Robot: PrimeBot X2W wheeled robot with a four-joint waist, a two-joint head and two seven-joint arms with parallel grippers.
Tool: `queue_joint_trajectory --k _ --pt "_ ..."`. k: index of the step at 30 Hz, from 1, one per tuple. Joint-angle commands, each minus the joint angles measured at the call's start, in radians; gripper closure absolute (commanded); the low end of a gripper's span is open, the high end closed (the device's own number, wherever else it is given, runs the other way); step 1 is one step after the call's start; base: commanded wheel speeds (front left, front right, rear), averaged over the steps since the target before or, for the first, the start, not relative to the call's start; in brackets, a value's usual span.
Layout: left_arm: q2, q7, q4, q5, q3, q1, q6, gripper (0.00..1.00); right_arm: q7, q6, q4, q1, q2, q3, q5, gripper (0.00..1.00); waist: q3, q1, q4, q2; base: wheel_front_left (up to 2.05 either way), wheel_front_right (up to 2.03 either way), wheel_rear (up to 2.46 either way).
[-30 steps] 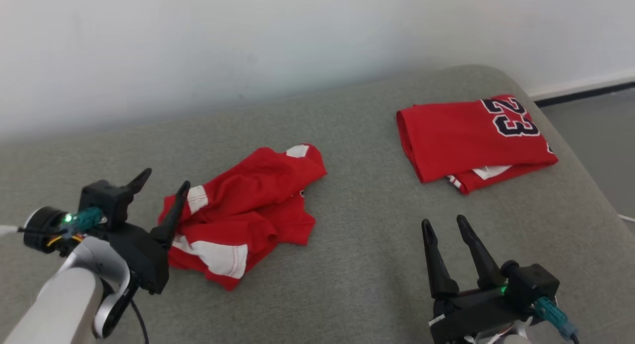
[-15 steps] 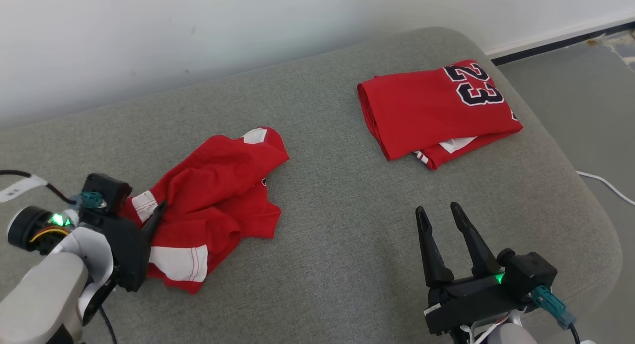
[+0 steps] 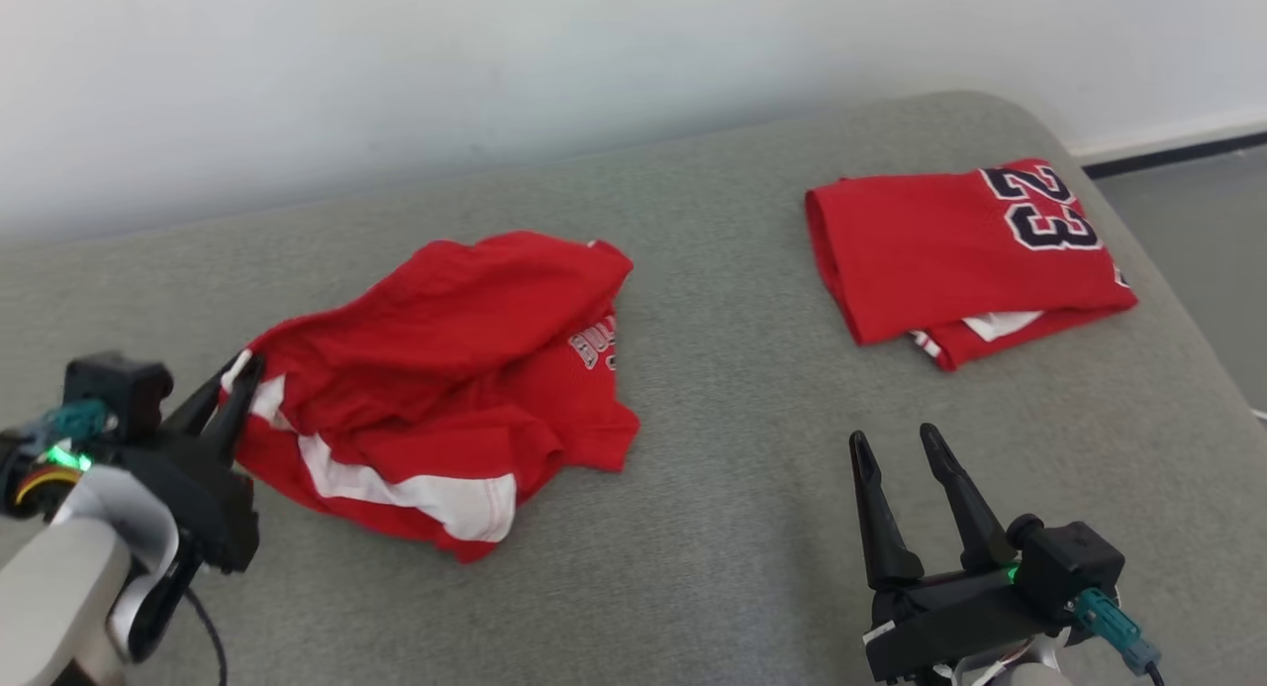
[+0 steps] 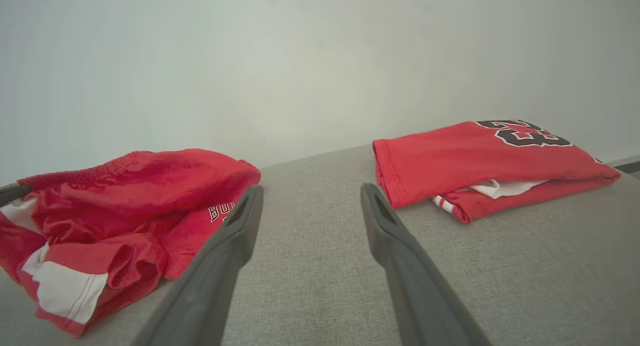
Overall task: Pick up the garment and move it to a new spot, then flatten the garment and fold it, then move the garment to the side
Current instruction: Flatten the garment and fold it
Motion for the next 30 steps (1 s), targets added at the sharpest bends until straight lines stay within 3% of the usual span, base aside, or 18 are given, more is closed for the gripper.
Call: queue_joint_trajectory --k 1,7,13,14,15,24,30 --pt "0.023 -0.020 -0.022 -0.023 0.016 0.053 0.023 1.00 -0.001 -0.003 0.000 0.010 -0.001 -0.004 -0.013 0.00 -0.028 0.0000 0.076 -0.0001 0.00 0.00 0.00" --pt "0.063 -0.043 -0.087 -0.082 0.048 0.210 0.089 1.00 -0.001 -0.003 0.021 -0.008 -0.001 0.003 -0.014 0.00 -0.022 0.0000 0.117 -0.0001 0.00 0.00 0.00" --pt "0.045 -0.074 -0.108 -0.113 0.060 0.286 0.123 1.00 -0.001 -0.003 0.044 -0.014 0.000 0.014 -0.006 0.00 -0.026 0.0000 0.145 -0.0001 0.00 0.00 0.00" --pt "0.041 -0.088 -0.108 -0.103 0.061 0.290 0.129 0.54 -0.001 -0.003 0.050 -0.014 0.000 0.020 -0.003 0.00 -0.027 0.0000 0.152 -0.0001 0.00 0.00 0.00" --pt "0.034 -0.104 -0.110 -0.102 0.066 0.294 0.134 0.00 -0.001 -0.003 0.056 -0.015 0.000 0.029 -0.001 0.00 -0.029 0.0000 0.158 -0.0001 0.00 0.00 0.00" --pt "0.013 -0.161 -0.199 -0.074 0.120 0.362 0.175 0.00 -0.001 -0.003 0.128 -0.044 -0.001 0.172 0.073 0.00 -0.032 0.0000 0.223 -0.0001 0.00 0.00 0.00" --pt "0.012 -0.130 -0.201 -0.077 0.092 0.370 0.149 0.00 -0.001 -0.003 0.224 -0.094 -0.001 0.330 0.154 0.00 -0.028 0.0000 0.251 -0.0001 0.00 0.00 0.00"
